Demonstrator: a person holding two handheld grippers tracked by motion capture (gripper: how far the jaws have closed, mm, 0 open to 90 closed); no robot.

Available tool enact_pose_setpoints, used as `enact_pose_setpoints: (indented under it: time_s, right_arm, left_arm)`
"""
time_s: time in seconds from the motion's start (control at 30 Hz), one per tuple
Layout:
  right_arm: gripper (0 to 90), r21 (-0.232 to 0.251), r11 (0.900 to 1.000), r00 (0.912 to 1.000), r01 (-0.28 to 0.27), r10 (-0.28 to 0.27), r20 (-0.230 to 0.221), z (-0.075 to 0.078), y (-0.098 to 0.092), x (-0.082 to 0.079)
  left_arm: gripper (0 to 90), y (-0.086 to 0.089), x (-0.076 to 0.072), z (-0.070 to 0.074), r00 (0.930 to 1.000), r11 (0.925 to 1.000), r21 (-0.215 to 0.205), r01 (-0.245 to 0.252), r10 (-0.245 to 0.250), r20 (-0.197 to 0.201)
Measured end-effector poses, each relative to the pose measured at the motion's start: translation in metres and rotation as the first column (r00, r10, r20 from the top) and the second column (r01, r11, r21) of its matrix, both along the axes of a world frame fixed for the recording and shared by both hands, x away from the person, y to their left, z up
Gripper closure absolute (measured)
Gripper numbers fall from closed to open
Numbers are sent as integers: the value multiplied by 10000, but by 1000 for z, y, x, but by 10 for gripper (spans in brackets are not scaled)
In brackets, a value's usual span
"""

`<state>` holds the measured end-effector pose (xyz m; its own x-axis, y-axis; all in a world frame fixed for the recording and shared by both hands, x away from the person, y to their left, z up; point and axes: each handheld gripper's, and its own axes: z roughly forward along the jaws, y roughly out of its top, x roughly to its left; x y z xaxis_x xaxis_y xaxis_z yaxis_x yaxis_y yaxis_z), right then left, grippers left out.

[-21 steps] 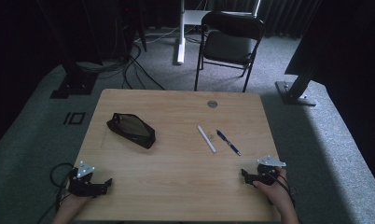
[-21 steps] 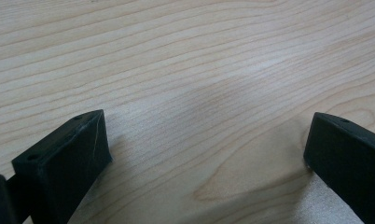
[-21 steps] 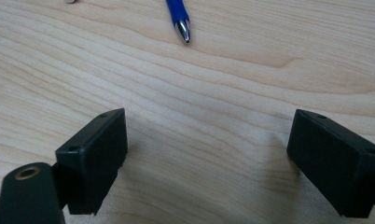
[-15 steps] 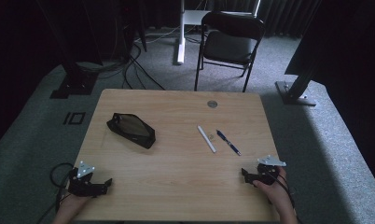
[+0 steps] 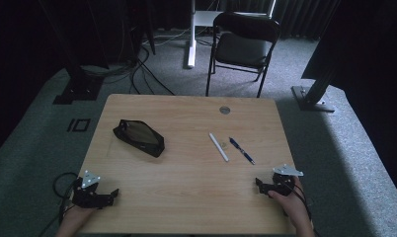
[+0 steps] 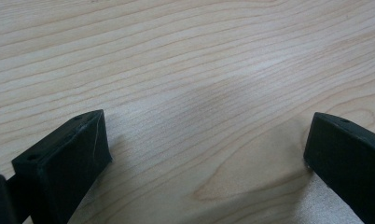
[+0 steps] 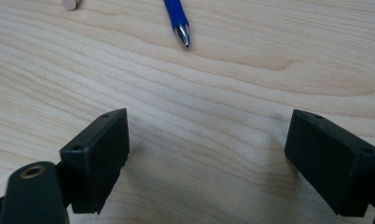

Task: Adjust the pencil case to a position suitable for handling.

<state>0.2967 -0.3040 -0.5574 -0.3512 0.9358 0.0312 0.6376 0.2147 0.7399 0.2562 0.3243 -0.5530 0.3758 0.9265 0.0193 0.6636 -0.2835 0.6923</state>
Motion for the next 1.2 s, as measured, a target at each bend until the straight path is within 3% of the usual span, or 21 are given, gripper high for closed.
enact_pose_setpoints:
  time_s: [0.23,0.53,0.8,0.97,1.2]
  right_arm:
    - [137,66,10000,9999,57,-58,110,2,2,1]
    - [136,129,9997,9986,228,-234,482,14,3,3]
    - [136,250,9997,9957,-71,48,929,31,10,2]
    - [137,480,9972,9912,-567,505,1225,40,16,3]
    - [137,402,9961,9864,-785,718,1476,48,25,5]
  left_arm:
    - [3,0,0,0,10000,10000,2,-1,1,-2]
    - [3,0,0,0,10000,10000,0,-1,1,-2]
    - [3,0,0,0,10000,10000,1,1,-1,-3]
    - [3,0,0,0,10000,10000,4,2,-2,-2]
    - [3,0,0,0,10000,10000,3,1,-1,-4]
